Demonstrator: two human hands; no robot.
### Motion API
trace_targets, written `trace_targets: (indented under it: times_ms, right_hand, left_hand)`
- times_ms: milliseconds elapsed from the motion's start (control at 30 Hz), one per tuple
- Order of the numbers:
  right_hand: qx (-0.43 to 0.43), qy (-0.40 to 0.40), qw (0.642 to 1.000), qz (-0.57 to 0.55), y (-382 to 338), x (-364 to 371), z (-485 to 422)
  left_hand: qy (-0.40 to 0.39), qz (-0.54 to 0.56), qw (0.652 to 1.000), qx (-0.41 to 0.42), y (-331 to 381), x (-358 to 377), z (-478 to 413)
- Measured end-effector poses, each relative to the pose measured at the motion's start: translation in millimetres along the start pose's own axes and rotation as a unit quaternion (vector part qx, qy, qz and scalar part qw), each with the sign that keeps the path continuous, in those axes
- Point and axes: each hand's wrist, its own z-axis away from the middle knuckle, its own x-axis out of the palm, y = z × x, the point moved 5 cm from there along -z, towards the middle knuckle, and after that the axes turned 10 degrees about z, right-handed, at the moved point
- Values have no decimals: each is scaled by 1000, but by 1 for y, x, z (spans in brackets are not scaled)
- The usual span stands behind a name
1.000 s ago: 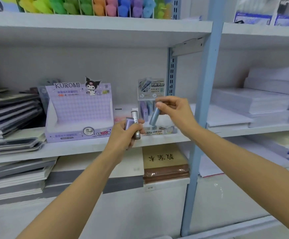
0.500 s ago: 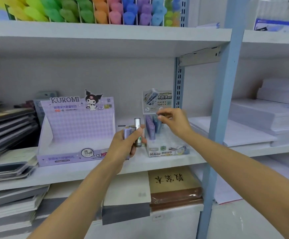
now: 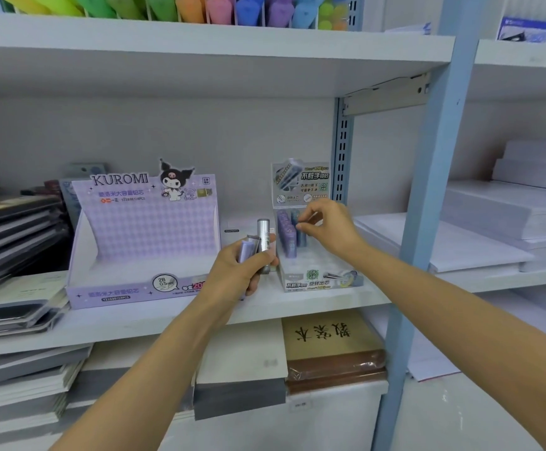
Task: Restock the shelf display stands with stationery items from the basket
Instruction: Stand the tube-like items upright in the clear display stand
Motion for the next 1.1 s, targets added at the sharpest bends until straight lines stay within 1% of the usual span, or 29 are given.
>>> trace_targets:
  times_ms: [100,133,167,200,267,300,400,467,533,600,667,733,833,900,1000,1067,1100]
  right_hand:
    - [-13,19,999,26,-5,-11,3]
    - [-14,32,999,6,-7,-16,5]
    - [-10,37,998,-43,-10,-21,8]
    - [-4,25,993,-117,-14,-25,11]
    - [-5,-33,967,-254,-26,-27,20]
    - [-15,-63,958,-281,-32,-27,24]
    - [-49,-127,953,-272,-45,-25,37]
    - [-54,-132,947,-289,-46,-28,42]
    - [-35,-95,935,-341,-42,-37,45]
    - [-16,-51,917,-396,-37,-47,48]
    - [-6,-34,903,-428,-34,-51,54]
    - [1,-38,896,-443,-35,-50,62]
    - [11,-62,903,-424,-36,-43,74]
    - [16,-90,911,-403,-36,-37,80]
    - [11,-128,918,-376,-36,-33,86]
    - [-2,-134,918,-372,-37,-35,87]
    - [-6,-122,923,-365,-38,-38,85]
  left_hand:
    - [0,-6,1000,0,3,1,2]
    - [-2,-7,1000,0,4,1,3]
    - [-5,-9,1000,-1,5,3,4]
    - [-7,-13,1000,-3,5,5,5]
    - [-7,-26,1000,-4,7,10,6]
    - [-8,-37,999,-1,8,13,6]
    - [-29,-73,997,16,12,23,8]
    - [-27,-81,996,22,13,26,9]
    - [-5,-48,999,5,12,22,9]
    - [21,52,998,-21,11,17,9]
    - [47,138,989,-27,11,14,9]
    - [65,175,982,-22,13,15,10]
    - [89,187,978,-6,14,20,11]
    - [102,170,980,16,16,22,12]
    - [100,132,985,38,19,27,14]
    - [91,110,989,37,20,31,15]
    - [86,96,991,36,20,33,15]
